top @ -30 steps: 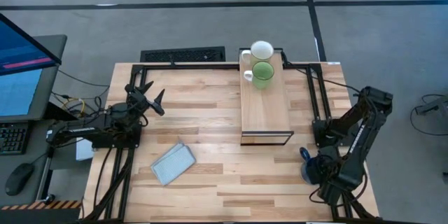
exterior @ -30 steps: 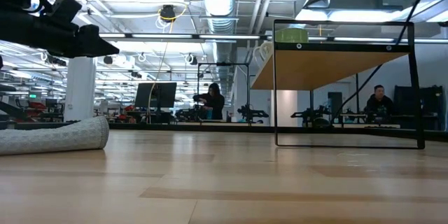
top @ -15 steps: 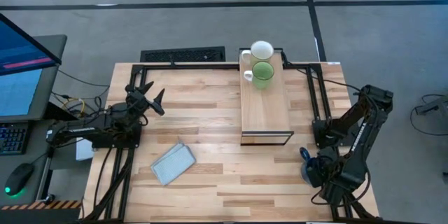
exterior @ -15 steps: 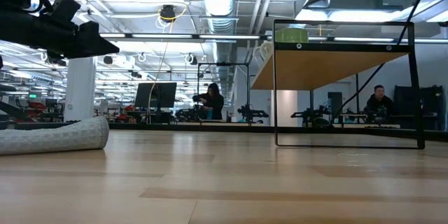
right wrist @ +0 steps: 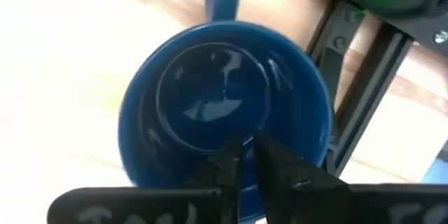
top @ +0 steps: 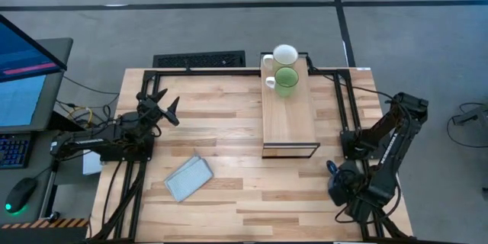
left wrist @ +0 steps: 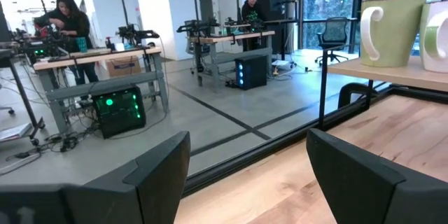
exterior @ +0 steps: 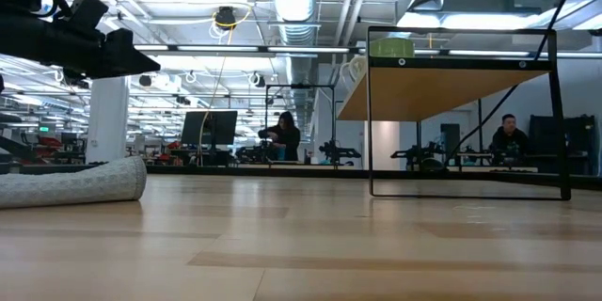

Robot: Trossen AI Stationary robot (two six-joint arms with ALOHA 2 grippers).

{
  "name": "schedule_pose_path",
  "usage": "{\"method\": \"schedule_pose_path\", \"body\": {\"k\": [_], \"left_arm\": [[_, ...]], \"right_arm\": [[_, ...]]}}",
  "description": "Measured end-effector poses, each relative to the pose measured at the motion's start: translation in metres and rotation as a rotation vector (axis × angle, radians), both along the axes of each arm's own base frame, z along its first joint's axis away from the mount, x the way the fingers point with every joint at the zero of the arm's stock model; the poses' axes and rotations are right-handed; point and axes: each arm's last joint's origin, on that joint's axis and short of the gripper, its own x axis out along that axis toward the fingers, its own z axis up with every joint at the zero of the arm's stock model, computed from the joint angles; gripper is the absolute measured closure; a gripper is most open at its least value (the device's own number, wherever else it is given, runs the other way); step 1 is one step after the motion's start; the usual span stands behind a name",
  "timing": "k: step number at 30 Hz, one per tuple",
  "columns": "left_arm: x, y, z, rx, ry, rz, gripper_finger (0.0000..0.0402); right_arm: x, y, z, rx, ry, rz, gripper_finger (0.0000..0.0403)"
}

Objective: Stack small to large cups/mugs on shelf
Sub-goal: Put the blue mug on the shelf

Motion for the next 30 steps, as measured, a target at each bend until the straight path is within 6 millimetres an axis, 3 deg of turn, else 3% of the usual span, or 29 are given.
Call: {"method": "schedule_pose_path", "body": {"k": [13, 30], "left_arm": [[0.0, 0.0, 0.0, 0.0, 0.0, 0.0, 0.0124], [-0.0001, 0.0, 0.0003, 0.001, 0.0, 0.001, 0.0124]], "right_arm": [[0.004, 0.0064, -0.0008, 0.074, -0.028, 0.025, 0.0343], [-0.0017, 0.0052, -0.0003, 0.065, 0.058, -0.1, 0.0335]]}}
